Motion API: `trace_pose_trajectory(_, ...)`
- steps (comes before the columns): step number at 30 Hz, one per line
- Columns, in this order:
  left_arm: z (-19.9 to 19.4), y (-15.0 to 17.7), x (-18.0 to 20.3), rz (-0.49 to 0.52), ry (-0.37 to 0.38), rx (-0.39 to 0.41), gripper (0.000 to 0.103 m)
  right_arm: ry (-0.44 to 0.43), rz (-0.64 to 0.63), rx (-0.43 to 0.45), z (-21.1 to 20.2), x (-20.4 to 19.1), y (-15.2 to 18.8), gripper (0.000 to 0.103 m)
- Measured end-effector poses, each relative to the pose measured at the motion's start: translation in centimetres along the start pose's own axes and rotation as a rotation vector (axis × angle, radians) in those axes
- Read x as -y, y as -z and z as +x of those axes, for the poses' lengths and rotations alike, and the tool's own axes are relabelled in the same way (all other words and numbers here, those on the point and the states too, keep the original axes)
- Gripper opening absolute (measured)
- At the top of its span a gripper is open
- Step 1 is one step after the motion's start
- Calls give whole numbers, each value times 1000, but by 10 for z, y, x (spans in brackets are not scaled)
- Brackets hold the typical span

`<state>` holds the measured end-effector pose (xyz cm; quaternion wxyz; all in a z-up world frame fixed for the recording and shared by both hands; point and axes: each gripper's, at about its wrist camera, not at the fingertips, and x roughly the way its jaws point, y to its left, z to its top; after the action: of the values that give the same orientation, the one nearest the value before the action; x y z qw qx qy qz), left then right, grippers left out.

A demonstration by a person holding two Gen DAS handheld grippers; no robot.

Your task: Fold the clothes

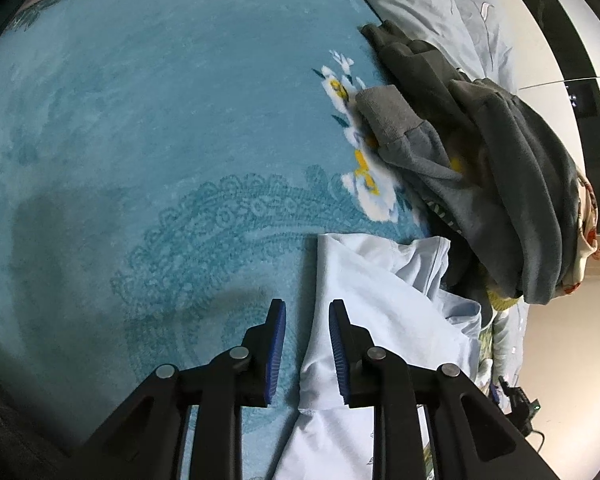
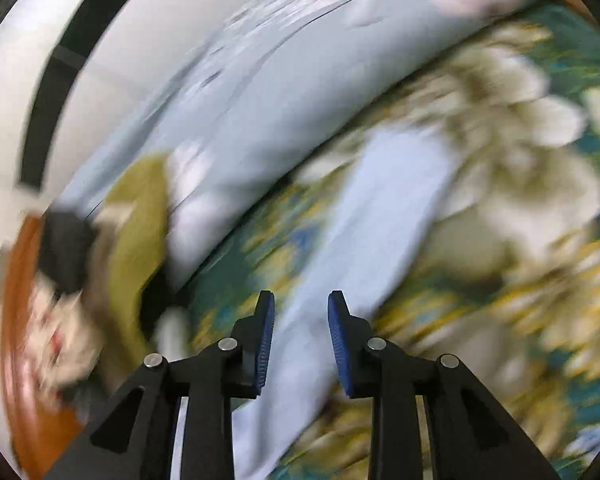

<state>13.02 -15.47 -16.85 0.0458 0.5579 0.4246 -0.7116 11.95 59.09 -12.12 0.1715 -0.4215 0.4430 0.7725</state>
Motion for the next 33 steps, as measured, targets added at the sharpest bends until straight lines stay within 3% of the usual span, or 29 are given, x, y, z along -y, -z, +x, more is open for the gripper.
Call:
trace_pose_trajectory(2,2,0,1,-1,-5,-5,25,58,58,46,-3,21,-16,28)
trace_pose_trajectory(8,1,4,11,42,-35,-1,25,-1,290,71,18,56,-30,28)
trace_pose_trajectory(11,-1,5,9,37,-45,-3,25,18,335,49,29,57,-33,27)
trace_pose_trajectory(12,-3,5,7,28,-47,1,25,33,351,41,32,58,-33,22)
trace_pose_trajectory(14,-7,5,3,12,-40,16,25,50,387,88,23,61,-27,22)
trace_pose_trajectory(18,-9,5,-2,-24,-23,18,27,50,369,101,17,64,-21,30)
trace_pose_trajectory(20,-9,5,-2,-31,-23,15,27,24,409,73,23,71,-19,30)
trace_pose_trajectory(25,-9,7,2,-13,-28,12,27,-52,492,115,29,78,-18,31)
trace_pose_trajectory(26,-9,7,1,-15,-28,12,27,-68,511,104,32,78,-20,30)
trace_pose_trajectory(28,-9,6,-2,-30,-21,14,28,-52,515,89,33,72,-22,4)
trace_pose_trajectory(30,-10,5,-4,-41,-15,17,28,-37,517,75,34,66,-24,3)
trace_pose_trajectory(33,-12,4,-6,-53,-7,24,28,-68,424,123,12,44,-33,3)
